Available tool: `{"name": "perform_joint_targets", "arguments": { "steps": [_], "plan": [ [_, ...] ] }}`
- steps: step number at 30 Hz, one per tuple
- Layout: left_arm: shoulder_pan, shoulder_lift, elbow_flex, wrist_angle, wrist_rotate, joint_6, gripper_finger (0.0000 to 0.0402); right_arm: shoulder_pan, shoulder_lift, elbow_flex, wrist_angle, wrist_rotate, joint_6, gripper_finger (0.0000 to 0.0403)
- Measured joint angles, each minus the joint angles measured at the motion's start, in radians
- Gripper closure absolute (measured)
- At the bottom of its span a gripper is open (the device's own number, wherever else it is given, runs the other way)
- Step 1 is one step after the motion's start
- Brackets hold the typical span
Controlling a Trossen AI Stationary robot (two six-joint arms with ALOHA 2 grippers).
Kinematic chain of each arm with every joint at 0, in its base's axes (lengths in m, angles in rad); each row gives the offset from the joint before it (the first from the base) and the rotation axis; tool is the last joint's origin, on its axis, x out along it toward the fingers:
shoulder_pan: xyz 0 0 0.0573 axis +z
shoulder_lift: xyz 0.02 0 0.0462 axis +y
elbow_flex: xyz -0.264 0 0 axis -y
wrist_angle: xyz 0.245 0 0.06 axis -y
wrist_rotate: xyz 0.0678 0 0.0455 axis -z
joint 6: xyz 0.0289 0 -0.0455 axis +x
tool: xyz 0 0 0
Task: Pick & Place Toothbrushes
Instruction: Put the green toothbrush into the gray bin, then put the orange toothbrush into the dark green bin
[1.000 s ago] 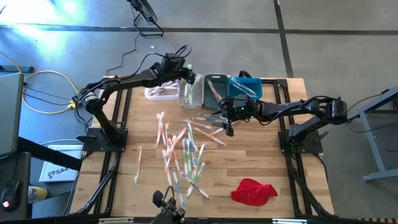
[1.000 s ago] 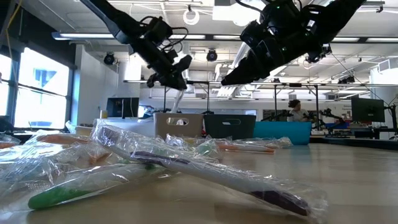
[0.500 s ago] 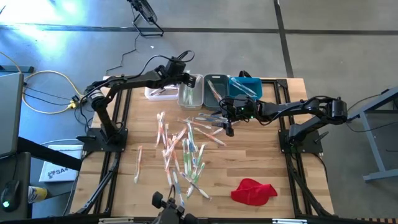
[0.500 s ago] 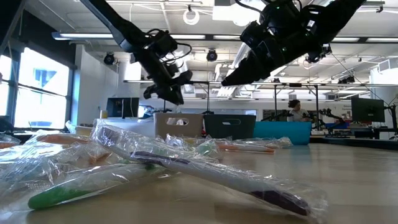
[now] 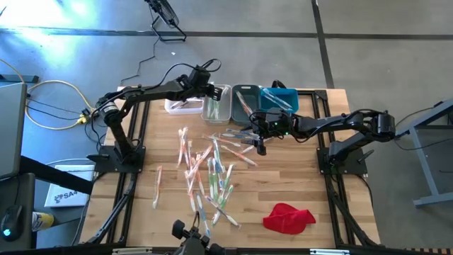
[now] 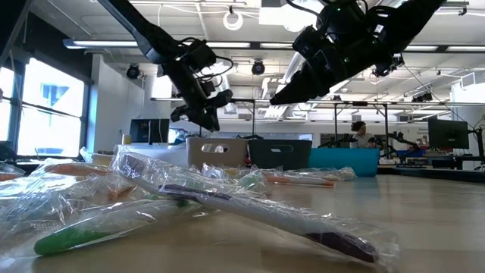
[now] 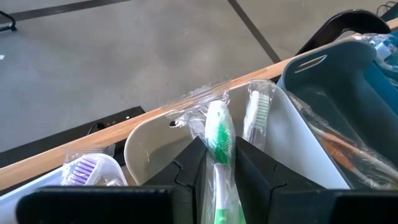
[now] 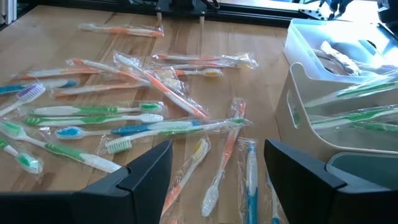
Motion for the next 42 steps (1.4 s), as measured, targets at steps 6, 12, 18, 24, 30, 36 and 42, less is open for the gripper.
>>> {"name": "perform_joint_targets", "arguments": {
  "steps": [6, 12, 18, 24, 30, 36, 42],
  "plan": [
    [0.0, 0.0, 0.0, 0.0, 0.0, -0.014, 0.033, 0.0, 0.0, 0.0, 0.0, 0.0, 0.0, 0.0156],
    [0.0, 0.0, 0.0, 0.004, 0.0, -0.014, 0.0281, 0.0, 0.0, 0.0, 0.0, 0.0, 0.0, 0.0156],
    [0.0, 0.0, 0.0, 0.02, 0.0, 0.01, 0.0232, 0.0, 0.0, 0.0, 0.0, 0.0, 0.0, 0.0156],
    [0.0, 0.0, 0.0, 0.028, 0.001, 0.012, 0.0222, 0.0, 0.0, 0.0, 0.0, 0.0, 0.0, 0.0156],
    [0.0, 0.0, 0.0, 0.028, 0.021, 0.012, 0.0222, 0.0, 0.0, 0.0, 0.0, 0.0, 0.0, 0.0156],
    [0.0, 0.0, 0.0, 0.03, 0.042, 0.012, 0.0222, 0.0, 0.0, 0.0, 0.0, 0.0, 0.0, 0.0156],
    [0.0, 0.0, 0.0, 0.03, 0.041, 0.013, 0.0222, 0.0, 0.0, 0.0, 0.0, 0.0, 0.0, 0.0156]
  ]
}}
